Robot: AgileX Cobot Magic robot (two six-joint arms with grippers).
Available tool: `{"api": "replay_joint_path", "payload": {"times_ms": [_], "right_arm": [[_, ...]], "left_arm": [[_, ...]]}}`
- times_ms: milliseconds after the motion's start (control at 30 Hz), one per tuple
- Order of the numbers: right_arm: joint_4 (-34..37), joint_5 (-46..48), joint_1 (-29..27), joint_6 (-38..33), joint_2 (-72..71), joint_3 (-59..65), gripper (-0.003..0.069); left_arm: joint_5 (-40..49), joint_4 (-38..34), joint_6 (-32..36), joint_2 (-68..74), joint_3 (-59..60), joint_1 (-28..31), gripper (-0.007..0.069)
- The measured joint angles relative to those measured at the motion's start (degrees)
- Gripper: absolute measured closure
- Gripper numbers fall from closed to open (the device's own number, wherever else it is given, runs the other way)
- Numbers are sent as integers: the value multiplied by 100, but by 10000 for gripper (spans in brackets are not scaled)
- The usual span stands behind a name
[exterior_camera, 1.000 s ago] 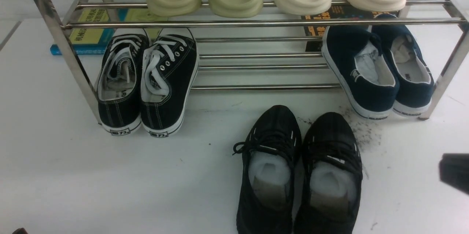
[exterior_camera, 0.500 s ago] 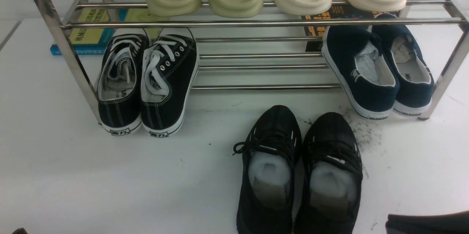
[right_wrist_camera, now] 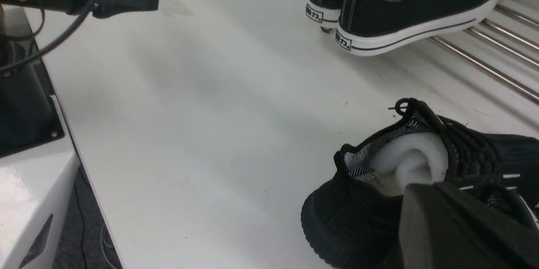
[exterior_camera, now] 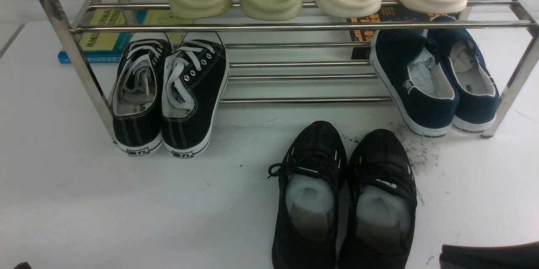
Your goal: Take the shoes off the shelf with your hand on the white table.
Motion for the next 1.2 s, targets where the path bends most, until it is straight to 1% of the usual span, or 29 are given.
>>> {"api": "replay_joint_path", "payload": {"times_ms": [100,133,200,233,267,333,367,433,500,533,600,667,767,800,833,933,1200], "right_arm": [[322,123,-177,-120,-219,0,651],[498,257,-337,-229,-305,0,650],[891,705,-925,-586,-499,6,648],[920,705,-982,-624,-518,7,648],[1119,941,-1480,-972,-711,94,648],[1237,1044,-2129,-1423,-1006,326,645],[1249,1044,-2256,-1510,-1040,357,645],[1356,1051,-2693,-1789,-1337,629,645],[1606,1032,-3572,-2019,-1930,1175,642],[1623,1032,-3572,-2019,-1969,1208,642],[1790,1032,-4101,-2069,-2375,1581,638],[1998,1032,-4489,-2075,-2672,1862,636],[2212,1032,-4897,-2086,-2962,2114,633],[2238,1032,-4923,-2086,-2990,2138,633],[2325,977,-5109,-2091,-3043,2151,631],[2415,1014,-5337,-2091,-3055,2151,630],[2410,1152,-5426,-2085,-3055,2136,622]], "left_arm": [[0,0,0,0,0,0,385],[0,0,0,0,0,0,385],[0,0,0,0,0,0,385],[0,0,0,0,0,0,385],[0,0,0,0,0,0,385],[0,0,0,0,0,0,385],[0,0,0,0,0,0,385],[0,0,0,0,0,0,385],[0,0,0,0,0,0,385],[0,0,0,0,0,0,385],[0,0,0,0,0,0,385],[0,0,0,0,0,0,385],[0,0,0,0,0,0,385],[0,0,0,0,0,0,385],[0,0,0,0,0,0,385],[0,0,0,0,0,0,385],[0,0,0,0,0,0,385]]}}
